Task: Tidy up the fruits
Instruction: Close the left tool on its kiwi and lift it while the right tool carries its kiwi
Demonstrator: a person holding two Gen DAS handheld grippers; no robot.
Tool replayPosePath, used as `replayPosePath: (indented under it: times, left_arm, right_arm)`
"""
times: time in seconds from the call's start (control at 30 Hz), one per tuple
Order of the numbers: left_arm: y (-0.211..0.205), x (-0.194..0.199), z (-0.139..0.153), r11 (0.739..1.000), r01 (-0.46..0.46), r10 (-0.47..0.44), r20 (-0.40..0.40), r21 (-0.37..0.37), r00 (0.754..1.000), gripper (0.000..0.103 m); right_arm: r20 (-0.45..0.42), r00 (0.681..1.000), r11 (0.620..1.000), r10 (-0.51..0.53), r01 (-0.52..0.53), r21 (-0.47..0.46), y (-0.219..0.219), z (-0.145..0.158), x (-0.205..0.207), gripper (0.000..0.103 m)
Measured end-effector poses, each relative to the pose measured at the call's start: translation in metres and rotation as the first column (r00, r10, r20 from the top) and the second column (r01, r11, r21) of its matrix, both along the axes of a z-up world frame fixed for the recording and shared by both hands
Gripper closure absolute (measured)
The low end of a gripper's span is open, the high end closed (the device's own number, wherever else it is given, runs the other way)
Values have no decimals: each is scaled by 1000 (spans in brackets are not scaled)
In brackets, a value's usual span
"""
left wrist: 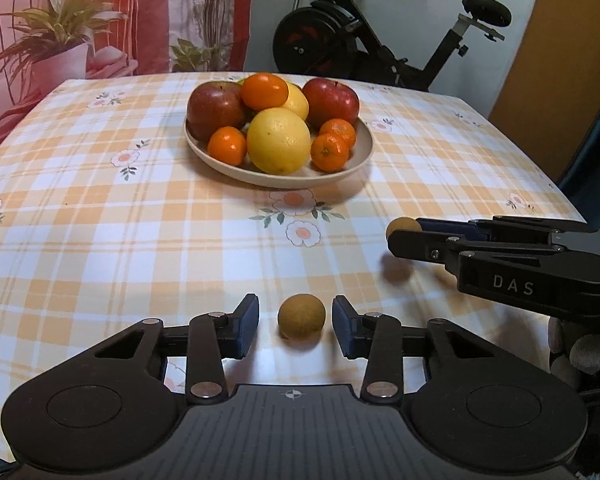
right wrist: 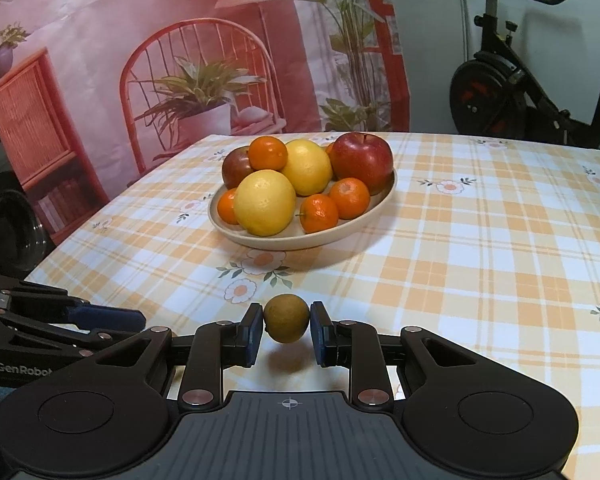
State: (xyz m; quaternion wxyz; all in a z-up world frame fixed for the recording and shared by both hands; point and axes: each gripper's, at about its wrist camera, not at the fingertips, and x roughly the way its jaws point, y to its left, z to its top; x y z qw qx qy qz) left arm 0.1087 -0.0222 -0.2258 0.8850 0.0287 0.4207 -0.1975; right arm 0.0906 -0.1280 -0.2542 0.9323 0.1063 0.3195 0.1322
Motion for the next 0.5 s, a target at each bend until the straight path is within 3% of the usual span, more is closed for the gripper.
replayPosePath:
  times: [0.23,0.5]
  left_arm:
    - [-1,2,-3,1000,9,-9,-4,0,1000,75]
    - [2,3,0,1000,-13,13,15,-10,1000,75]
  right_arm:
    - [-3,1000,1000,2,-2,4,0,-1,0,80]
    - [4,1000,1000,3,-3,4,1,0,-1,80]
